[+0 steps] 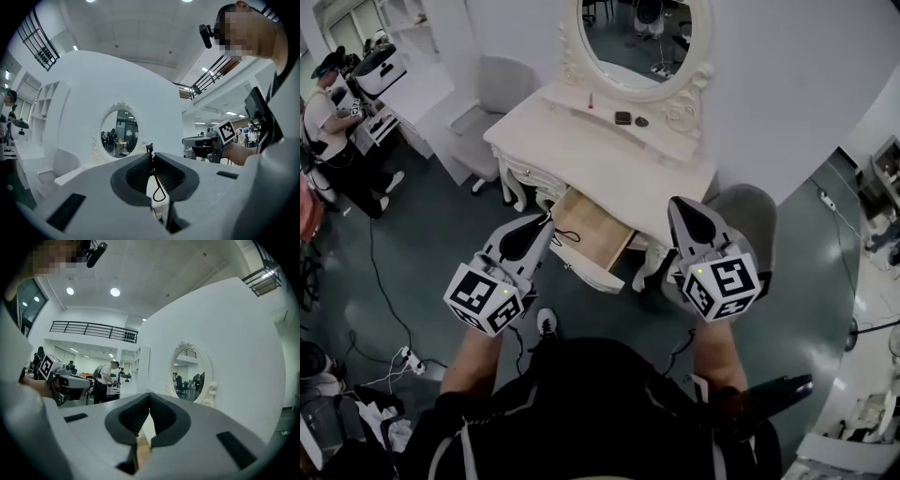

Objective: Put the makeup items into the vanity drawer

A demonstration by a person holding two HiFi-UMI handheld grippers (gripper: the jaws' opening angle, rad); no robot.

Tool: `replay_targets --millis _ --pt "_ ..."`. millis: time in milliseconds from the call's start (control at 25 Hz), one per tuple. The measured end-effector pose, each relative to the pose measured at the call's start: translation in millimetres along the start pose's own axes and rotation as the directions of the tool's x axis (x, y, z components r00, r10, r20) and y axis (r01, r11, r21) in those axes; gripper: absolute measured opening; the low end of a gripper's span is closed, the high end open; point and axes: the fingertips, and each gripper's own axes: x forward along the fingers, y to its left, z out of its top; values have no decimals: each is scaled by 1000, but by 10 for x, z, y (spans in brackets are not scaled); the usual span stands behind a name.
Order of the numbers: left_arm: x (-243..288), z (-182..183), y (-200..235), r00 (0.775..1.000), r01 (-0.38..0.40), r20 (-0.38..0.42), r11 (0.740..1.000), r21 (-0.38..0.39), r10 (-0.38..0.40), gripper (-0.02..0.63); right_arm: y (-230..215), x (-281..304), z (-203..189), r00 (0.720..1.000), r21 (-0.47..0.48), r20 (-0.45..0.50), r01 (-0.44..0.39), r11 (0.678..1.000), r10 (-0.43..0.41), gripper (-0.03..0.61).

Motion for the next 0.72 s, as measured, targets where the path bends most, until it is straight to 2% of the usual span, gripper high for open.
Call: replay_targets --millis 360,720 --pt "248 27 815 994 107 -4 994 -17 -107 25 34 659 69 993 8 -31 110 994 -110 5" --pt "391 -82 1384 979 205 -12 978 -46 -206 25 187 1081 36 977 2 -75 202 979 -201 5"
